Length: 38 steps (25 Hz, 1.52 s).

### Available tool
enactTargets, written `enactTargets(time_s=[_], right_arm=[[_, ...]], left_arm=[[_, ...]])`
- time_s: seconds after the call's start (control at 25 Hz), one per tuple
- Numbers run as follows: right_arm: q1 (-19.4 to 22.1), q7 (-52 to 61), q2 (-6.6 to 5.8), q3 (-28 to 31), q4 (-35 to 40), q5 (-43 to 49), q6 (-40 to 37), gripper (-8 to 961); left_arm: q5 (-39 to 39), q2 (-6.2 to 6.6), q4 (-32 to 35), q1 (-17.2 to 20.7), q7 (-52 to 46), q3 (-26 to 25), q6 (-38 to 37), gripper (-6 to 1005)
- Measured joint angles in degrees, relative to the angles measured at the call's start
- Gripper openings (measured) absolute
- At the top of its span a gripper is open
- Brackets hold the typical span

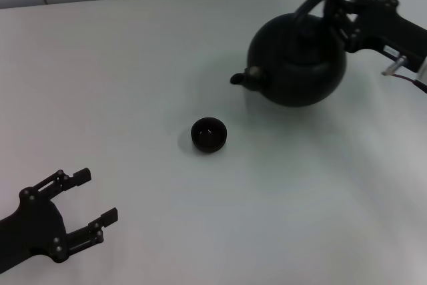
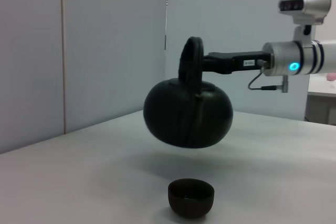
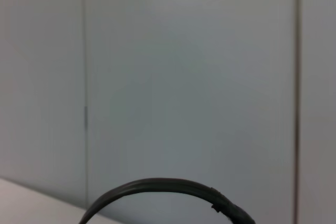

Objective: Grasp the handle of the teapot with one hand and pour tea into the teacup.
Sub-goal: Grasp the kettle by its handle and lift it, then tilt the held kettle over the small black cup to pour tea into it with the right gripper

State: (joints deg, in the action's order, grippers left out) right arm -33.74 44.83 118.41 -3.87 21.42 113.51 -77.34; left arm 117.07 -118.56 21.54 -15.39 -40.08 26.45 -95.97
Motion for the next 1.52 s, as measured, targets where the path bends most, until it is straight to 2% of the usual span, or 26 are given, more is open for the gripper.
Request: enactTargets(time_s=[0.36, 0.68, 0.96, 1.52], right_arm=[[-3.67, -0.44, -0.21, -6.85, 1.71, -0.14, 3.45, 88], [-4.8, -1.74, -0.21, -12.04, 5.01, -0.23, 3.23, 87], [-5.14, -5.68, -0.13, -13.99, 5.54, -0.34, 2.59, 87], [-5.03, -16.44, 0.36, -14.13, 5.7, -0.4, 1.36, 86]], left_arm=[[-0.28, 0.04, -0.01, -0.07, 0.05, -0.08, 0.05, 805], [-0.68, 0.09, 0.0, -0.34, 0.01, -0.09, -0.04, 805], [-0.71, 0.09, 0.0, -0.22, 0.1, -0.09, -0.07, 805], [-0.71, 0.09, 0.0, 0.0, -0.18, -0.09, -0.16, 804]])
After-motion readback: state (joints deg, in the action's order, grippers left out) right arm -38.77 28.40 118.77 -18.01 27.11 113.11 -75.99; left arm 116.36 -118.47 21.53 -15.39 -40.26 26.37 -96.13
